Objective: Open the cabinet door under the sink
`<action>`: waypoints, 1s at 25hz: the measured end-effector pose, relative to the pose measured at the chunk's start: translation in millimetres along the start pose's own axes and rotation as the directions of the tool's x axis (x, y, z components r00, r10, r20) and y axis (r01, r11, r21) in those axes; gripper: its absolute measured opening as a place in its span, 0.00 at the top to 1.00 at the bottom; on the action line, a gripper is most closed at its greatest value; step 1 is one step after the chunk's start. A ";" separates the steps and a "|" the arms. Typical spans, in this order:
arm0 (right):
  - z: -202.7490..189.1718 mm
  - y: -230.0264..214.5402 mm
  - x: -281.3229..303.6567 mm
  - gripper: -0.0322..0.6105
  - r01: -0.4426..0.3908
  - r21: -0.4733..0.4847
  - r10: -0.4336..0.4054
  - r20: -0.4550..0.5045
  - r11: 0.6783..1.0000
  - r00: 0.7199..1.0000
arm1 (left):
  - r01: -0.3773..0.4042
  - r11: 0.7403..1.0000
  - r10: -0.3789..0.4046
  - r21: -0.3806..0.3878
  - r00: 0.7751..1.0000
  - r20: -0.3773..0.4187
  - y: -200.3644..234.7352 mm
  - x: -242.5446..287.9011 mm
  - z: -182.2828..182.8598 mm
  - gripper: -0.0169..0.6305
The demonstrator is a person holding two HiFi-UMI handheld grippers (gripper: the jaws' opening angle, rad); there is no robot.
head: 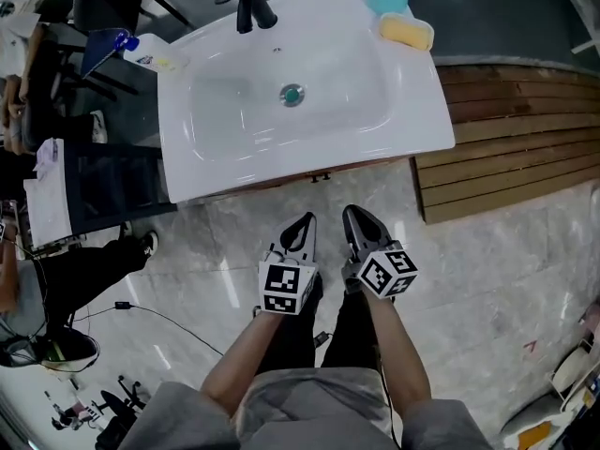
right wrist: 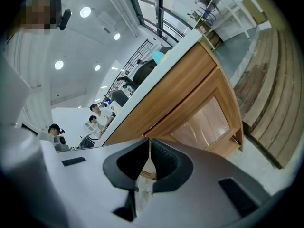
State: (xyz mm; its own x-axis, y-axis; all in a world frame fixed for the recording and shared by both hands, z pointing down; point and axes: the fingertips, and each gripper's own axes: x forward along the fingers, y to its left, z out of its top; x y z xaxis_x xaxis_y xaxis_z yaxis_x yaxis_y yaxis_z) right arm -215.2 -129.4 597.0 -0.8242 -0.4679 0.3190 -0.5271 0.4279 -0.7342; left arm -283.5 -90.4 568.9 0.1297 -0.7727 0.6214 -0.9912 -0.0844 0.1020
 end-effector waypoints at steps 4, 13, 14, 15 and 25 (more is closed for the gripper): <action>-20.0 -3.2 4.7 0.93 0.006 0.040 -0.006 0.022 0.999 1.000 | 0.020 1.000 -0.020 0.015 1.000 -0.010 6.7 1.8 -15.8 0.96; -48.8 -25.7 28.7 0.93 -0.006 0.138 -0.008 0.100 0.990 0.995 | 0.055 0.997 -0.055 0.049 0.998 -0.013 19.2 19.9 -43.5 0.96; -52.5 -29.8 31.5 0.93 -0.006 0.148 -0.009 0.105 0.989 0.994 | 0.059 0.997 -0.058 0.053 0.998 -0.014 19.8 22.2 -46.5 0.96; -56.0 -34.2 34.1 0.93 -0.005 0.159 -0.013 0.110 0.987 0.994 | 0.062 0.996 -0.061 0.057 0.998 -0.016 20.2 24.5 -49.6 0.96; -88.3 -72.7 68.2 0.86 0.014 0.240 -0.052 0.149 0.971 0.988 | 0.075 0.996 -0.073 0.050 0.997 -0.040 29.6 53.3 -78.9 0.96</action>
State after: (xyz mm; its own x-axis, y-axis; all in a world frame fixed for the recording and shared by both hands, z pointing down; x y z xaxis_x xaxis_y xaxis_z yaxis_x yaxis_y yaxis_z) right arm -251.4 -124.2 725.1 -0.7559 -0.5993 0.2635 -0.4738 0.2229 -0.8520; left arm -303.8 -84.5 666.3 0.2023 -0.7390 0.6426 -0.9788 -0.1734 0.1088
